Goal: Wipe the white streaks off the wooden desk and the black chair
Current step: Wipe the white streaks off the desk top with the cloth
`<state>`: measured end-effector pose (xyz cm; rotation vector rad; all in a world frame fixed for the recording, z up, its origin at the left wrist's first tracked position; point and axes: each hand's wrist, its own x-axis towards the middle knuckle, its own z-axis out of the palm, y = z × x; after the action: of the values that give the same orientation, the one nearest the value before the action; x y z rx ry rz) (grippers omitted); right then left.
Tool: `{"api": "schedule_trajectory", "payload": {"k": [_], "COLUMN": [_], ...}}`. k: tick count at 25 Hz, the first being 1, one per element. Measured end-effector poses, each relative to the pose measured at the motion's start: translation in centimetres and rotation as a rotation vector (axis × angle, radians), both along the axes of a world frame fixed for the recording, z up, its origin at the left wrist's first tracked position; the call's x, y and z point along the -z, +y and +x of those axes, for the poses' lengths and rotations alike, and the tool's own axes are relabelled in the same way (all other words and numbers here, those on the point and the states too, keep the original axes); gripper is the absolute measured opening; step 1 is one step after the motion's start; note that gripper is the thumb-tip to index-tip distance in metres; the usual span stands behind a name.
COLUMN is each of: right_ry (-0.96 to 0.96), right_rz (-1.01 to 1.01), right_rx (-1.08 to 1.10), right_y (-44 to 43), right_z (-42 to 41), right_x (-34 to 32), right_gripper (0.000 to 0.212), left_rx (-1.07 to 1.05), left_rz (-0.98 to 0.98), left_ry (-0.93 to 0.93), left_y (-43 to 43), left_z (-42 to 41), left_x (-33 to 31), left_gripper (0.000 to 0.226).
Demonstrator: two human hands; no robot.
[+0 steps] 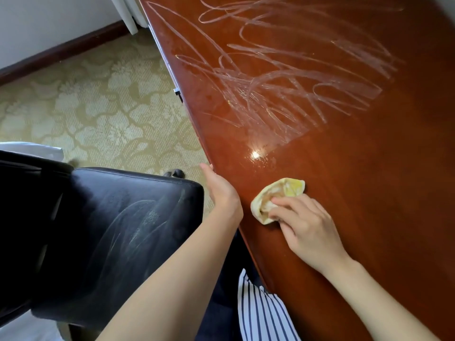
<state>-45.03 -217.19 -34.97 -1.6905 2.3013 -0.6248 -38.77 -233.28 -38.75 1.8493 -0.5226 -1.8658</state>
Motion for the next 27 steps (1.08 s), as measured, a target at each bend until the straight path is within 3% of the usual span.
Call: {"api": "schedule_trajectory", "payload": {"k": [4,9,12,14,17,20,23,25,27], "right_ry": [0.078,0.034,-0.042,-0.047,-0.09,-0.222,-0.492,-0.678,-0.814], "right_rz": [0.027,-0.01,0.038,0.054,0.092,0.194,0.186,0.071,-0.039], "right_rx": [0.054,0.213,0.264,0.223,0.112,0.071,0.187,0.288,0.346], "right_y": [-4.8,-12.5,-15.3,-15.0,-12.2,-8.8,-5.9,-4.3,-3.0], "right_z": [-1.4,-2.9,-3.6,-3.8,-3.7,-2.9,-2.6,-2.5,-2.5], "right_x": [0.1,0.4,0.3,0.2,-0.4,-1.3,-2.7,-3.6,-4.4], "right_gripper": [0.03,0.022,0.023,0.023,0.018,0.022,0.02,0.021,0.024], "left_rx": [0.009,0.033,0.013,0.029,0.27,0.499,0.727,0.88,0.89], "left_rz": [0.009,0.01,-0.007,-0.131,-0.399,-0.596,-0.79,-0.775,-0.724], "left_ry": [-0.023,-0.063,-0.025,-0.079,-0.318,-0.566,-0.619,-0.596,-0.454], "left_y": [0.0,0.1,-0.1,0.2,1.1,1.6,2.6,3.4,3.7], "left_z": [0.1,0.1,0.4,0.6,0.6,1.1,2.2,3.1,3.7], "left_x": [0.7,0.5,-0.2,-1.7,-3.4,-3.9,-3.9,-3.8,-3.7], "left_gripper": [0.074,0.076,0.059,0.049,0.057,0.06,0.036,0.022,0.017]}}
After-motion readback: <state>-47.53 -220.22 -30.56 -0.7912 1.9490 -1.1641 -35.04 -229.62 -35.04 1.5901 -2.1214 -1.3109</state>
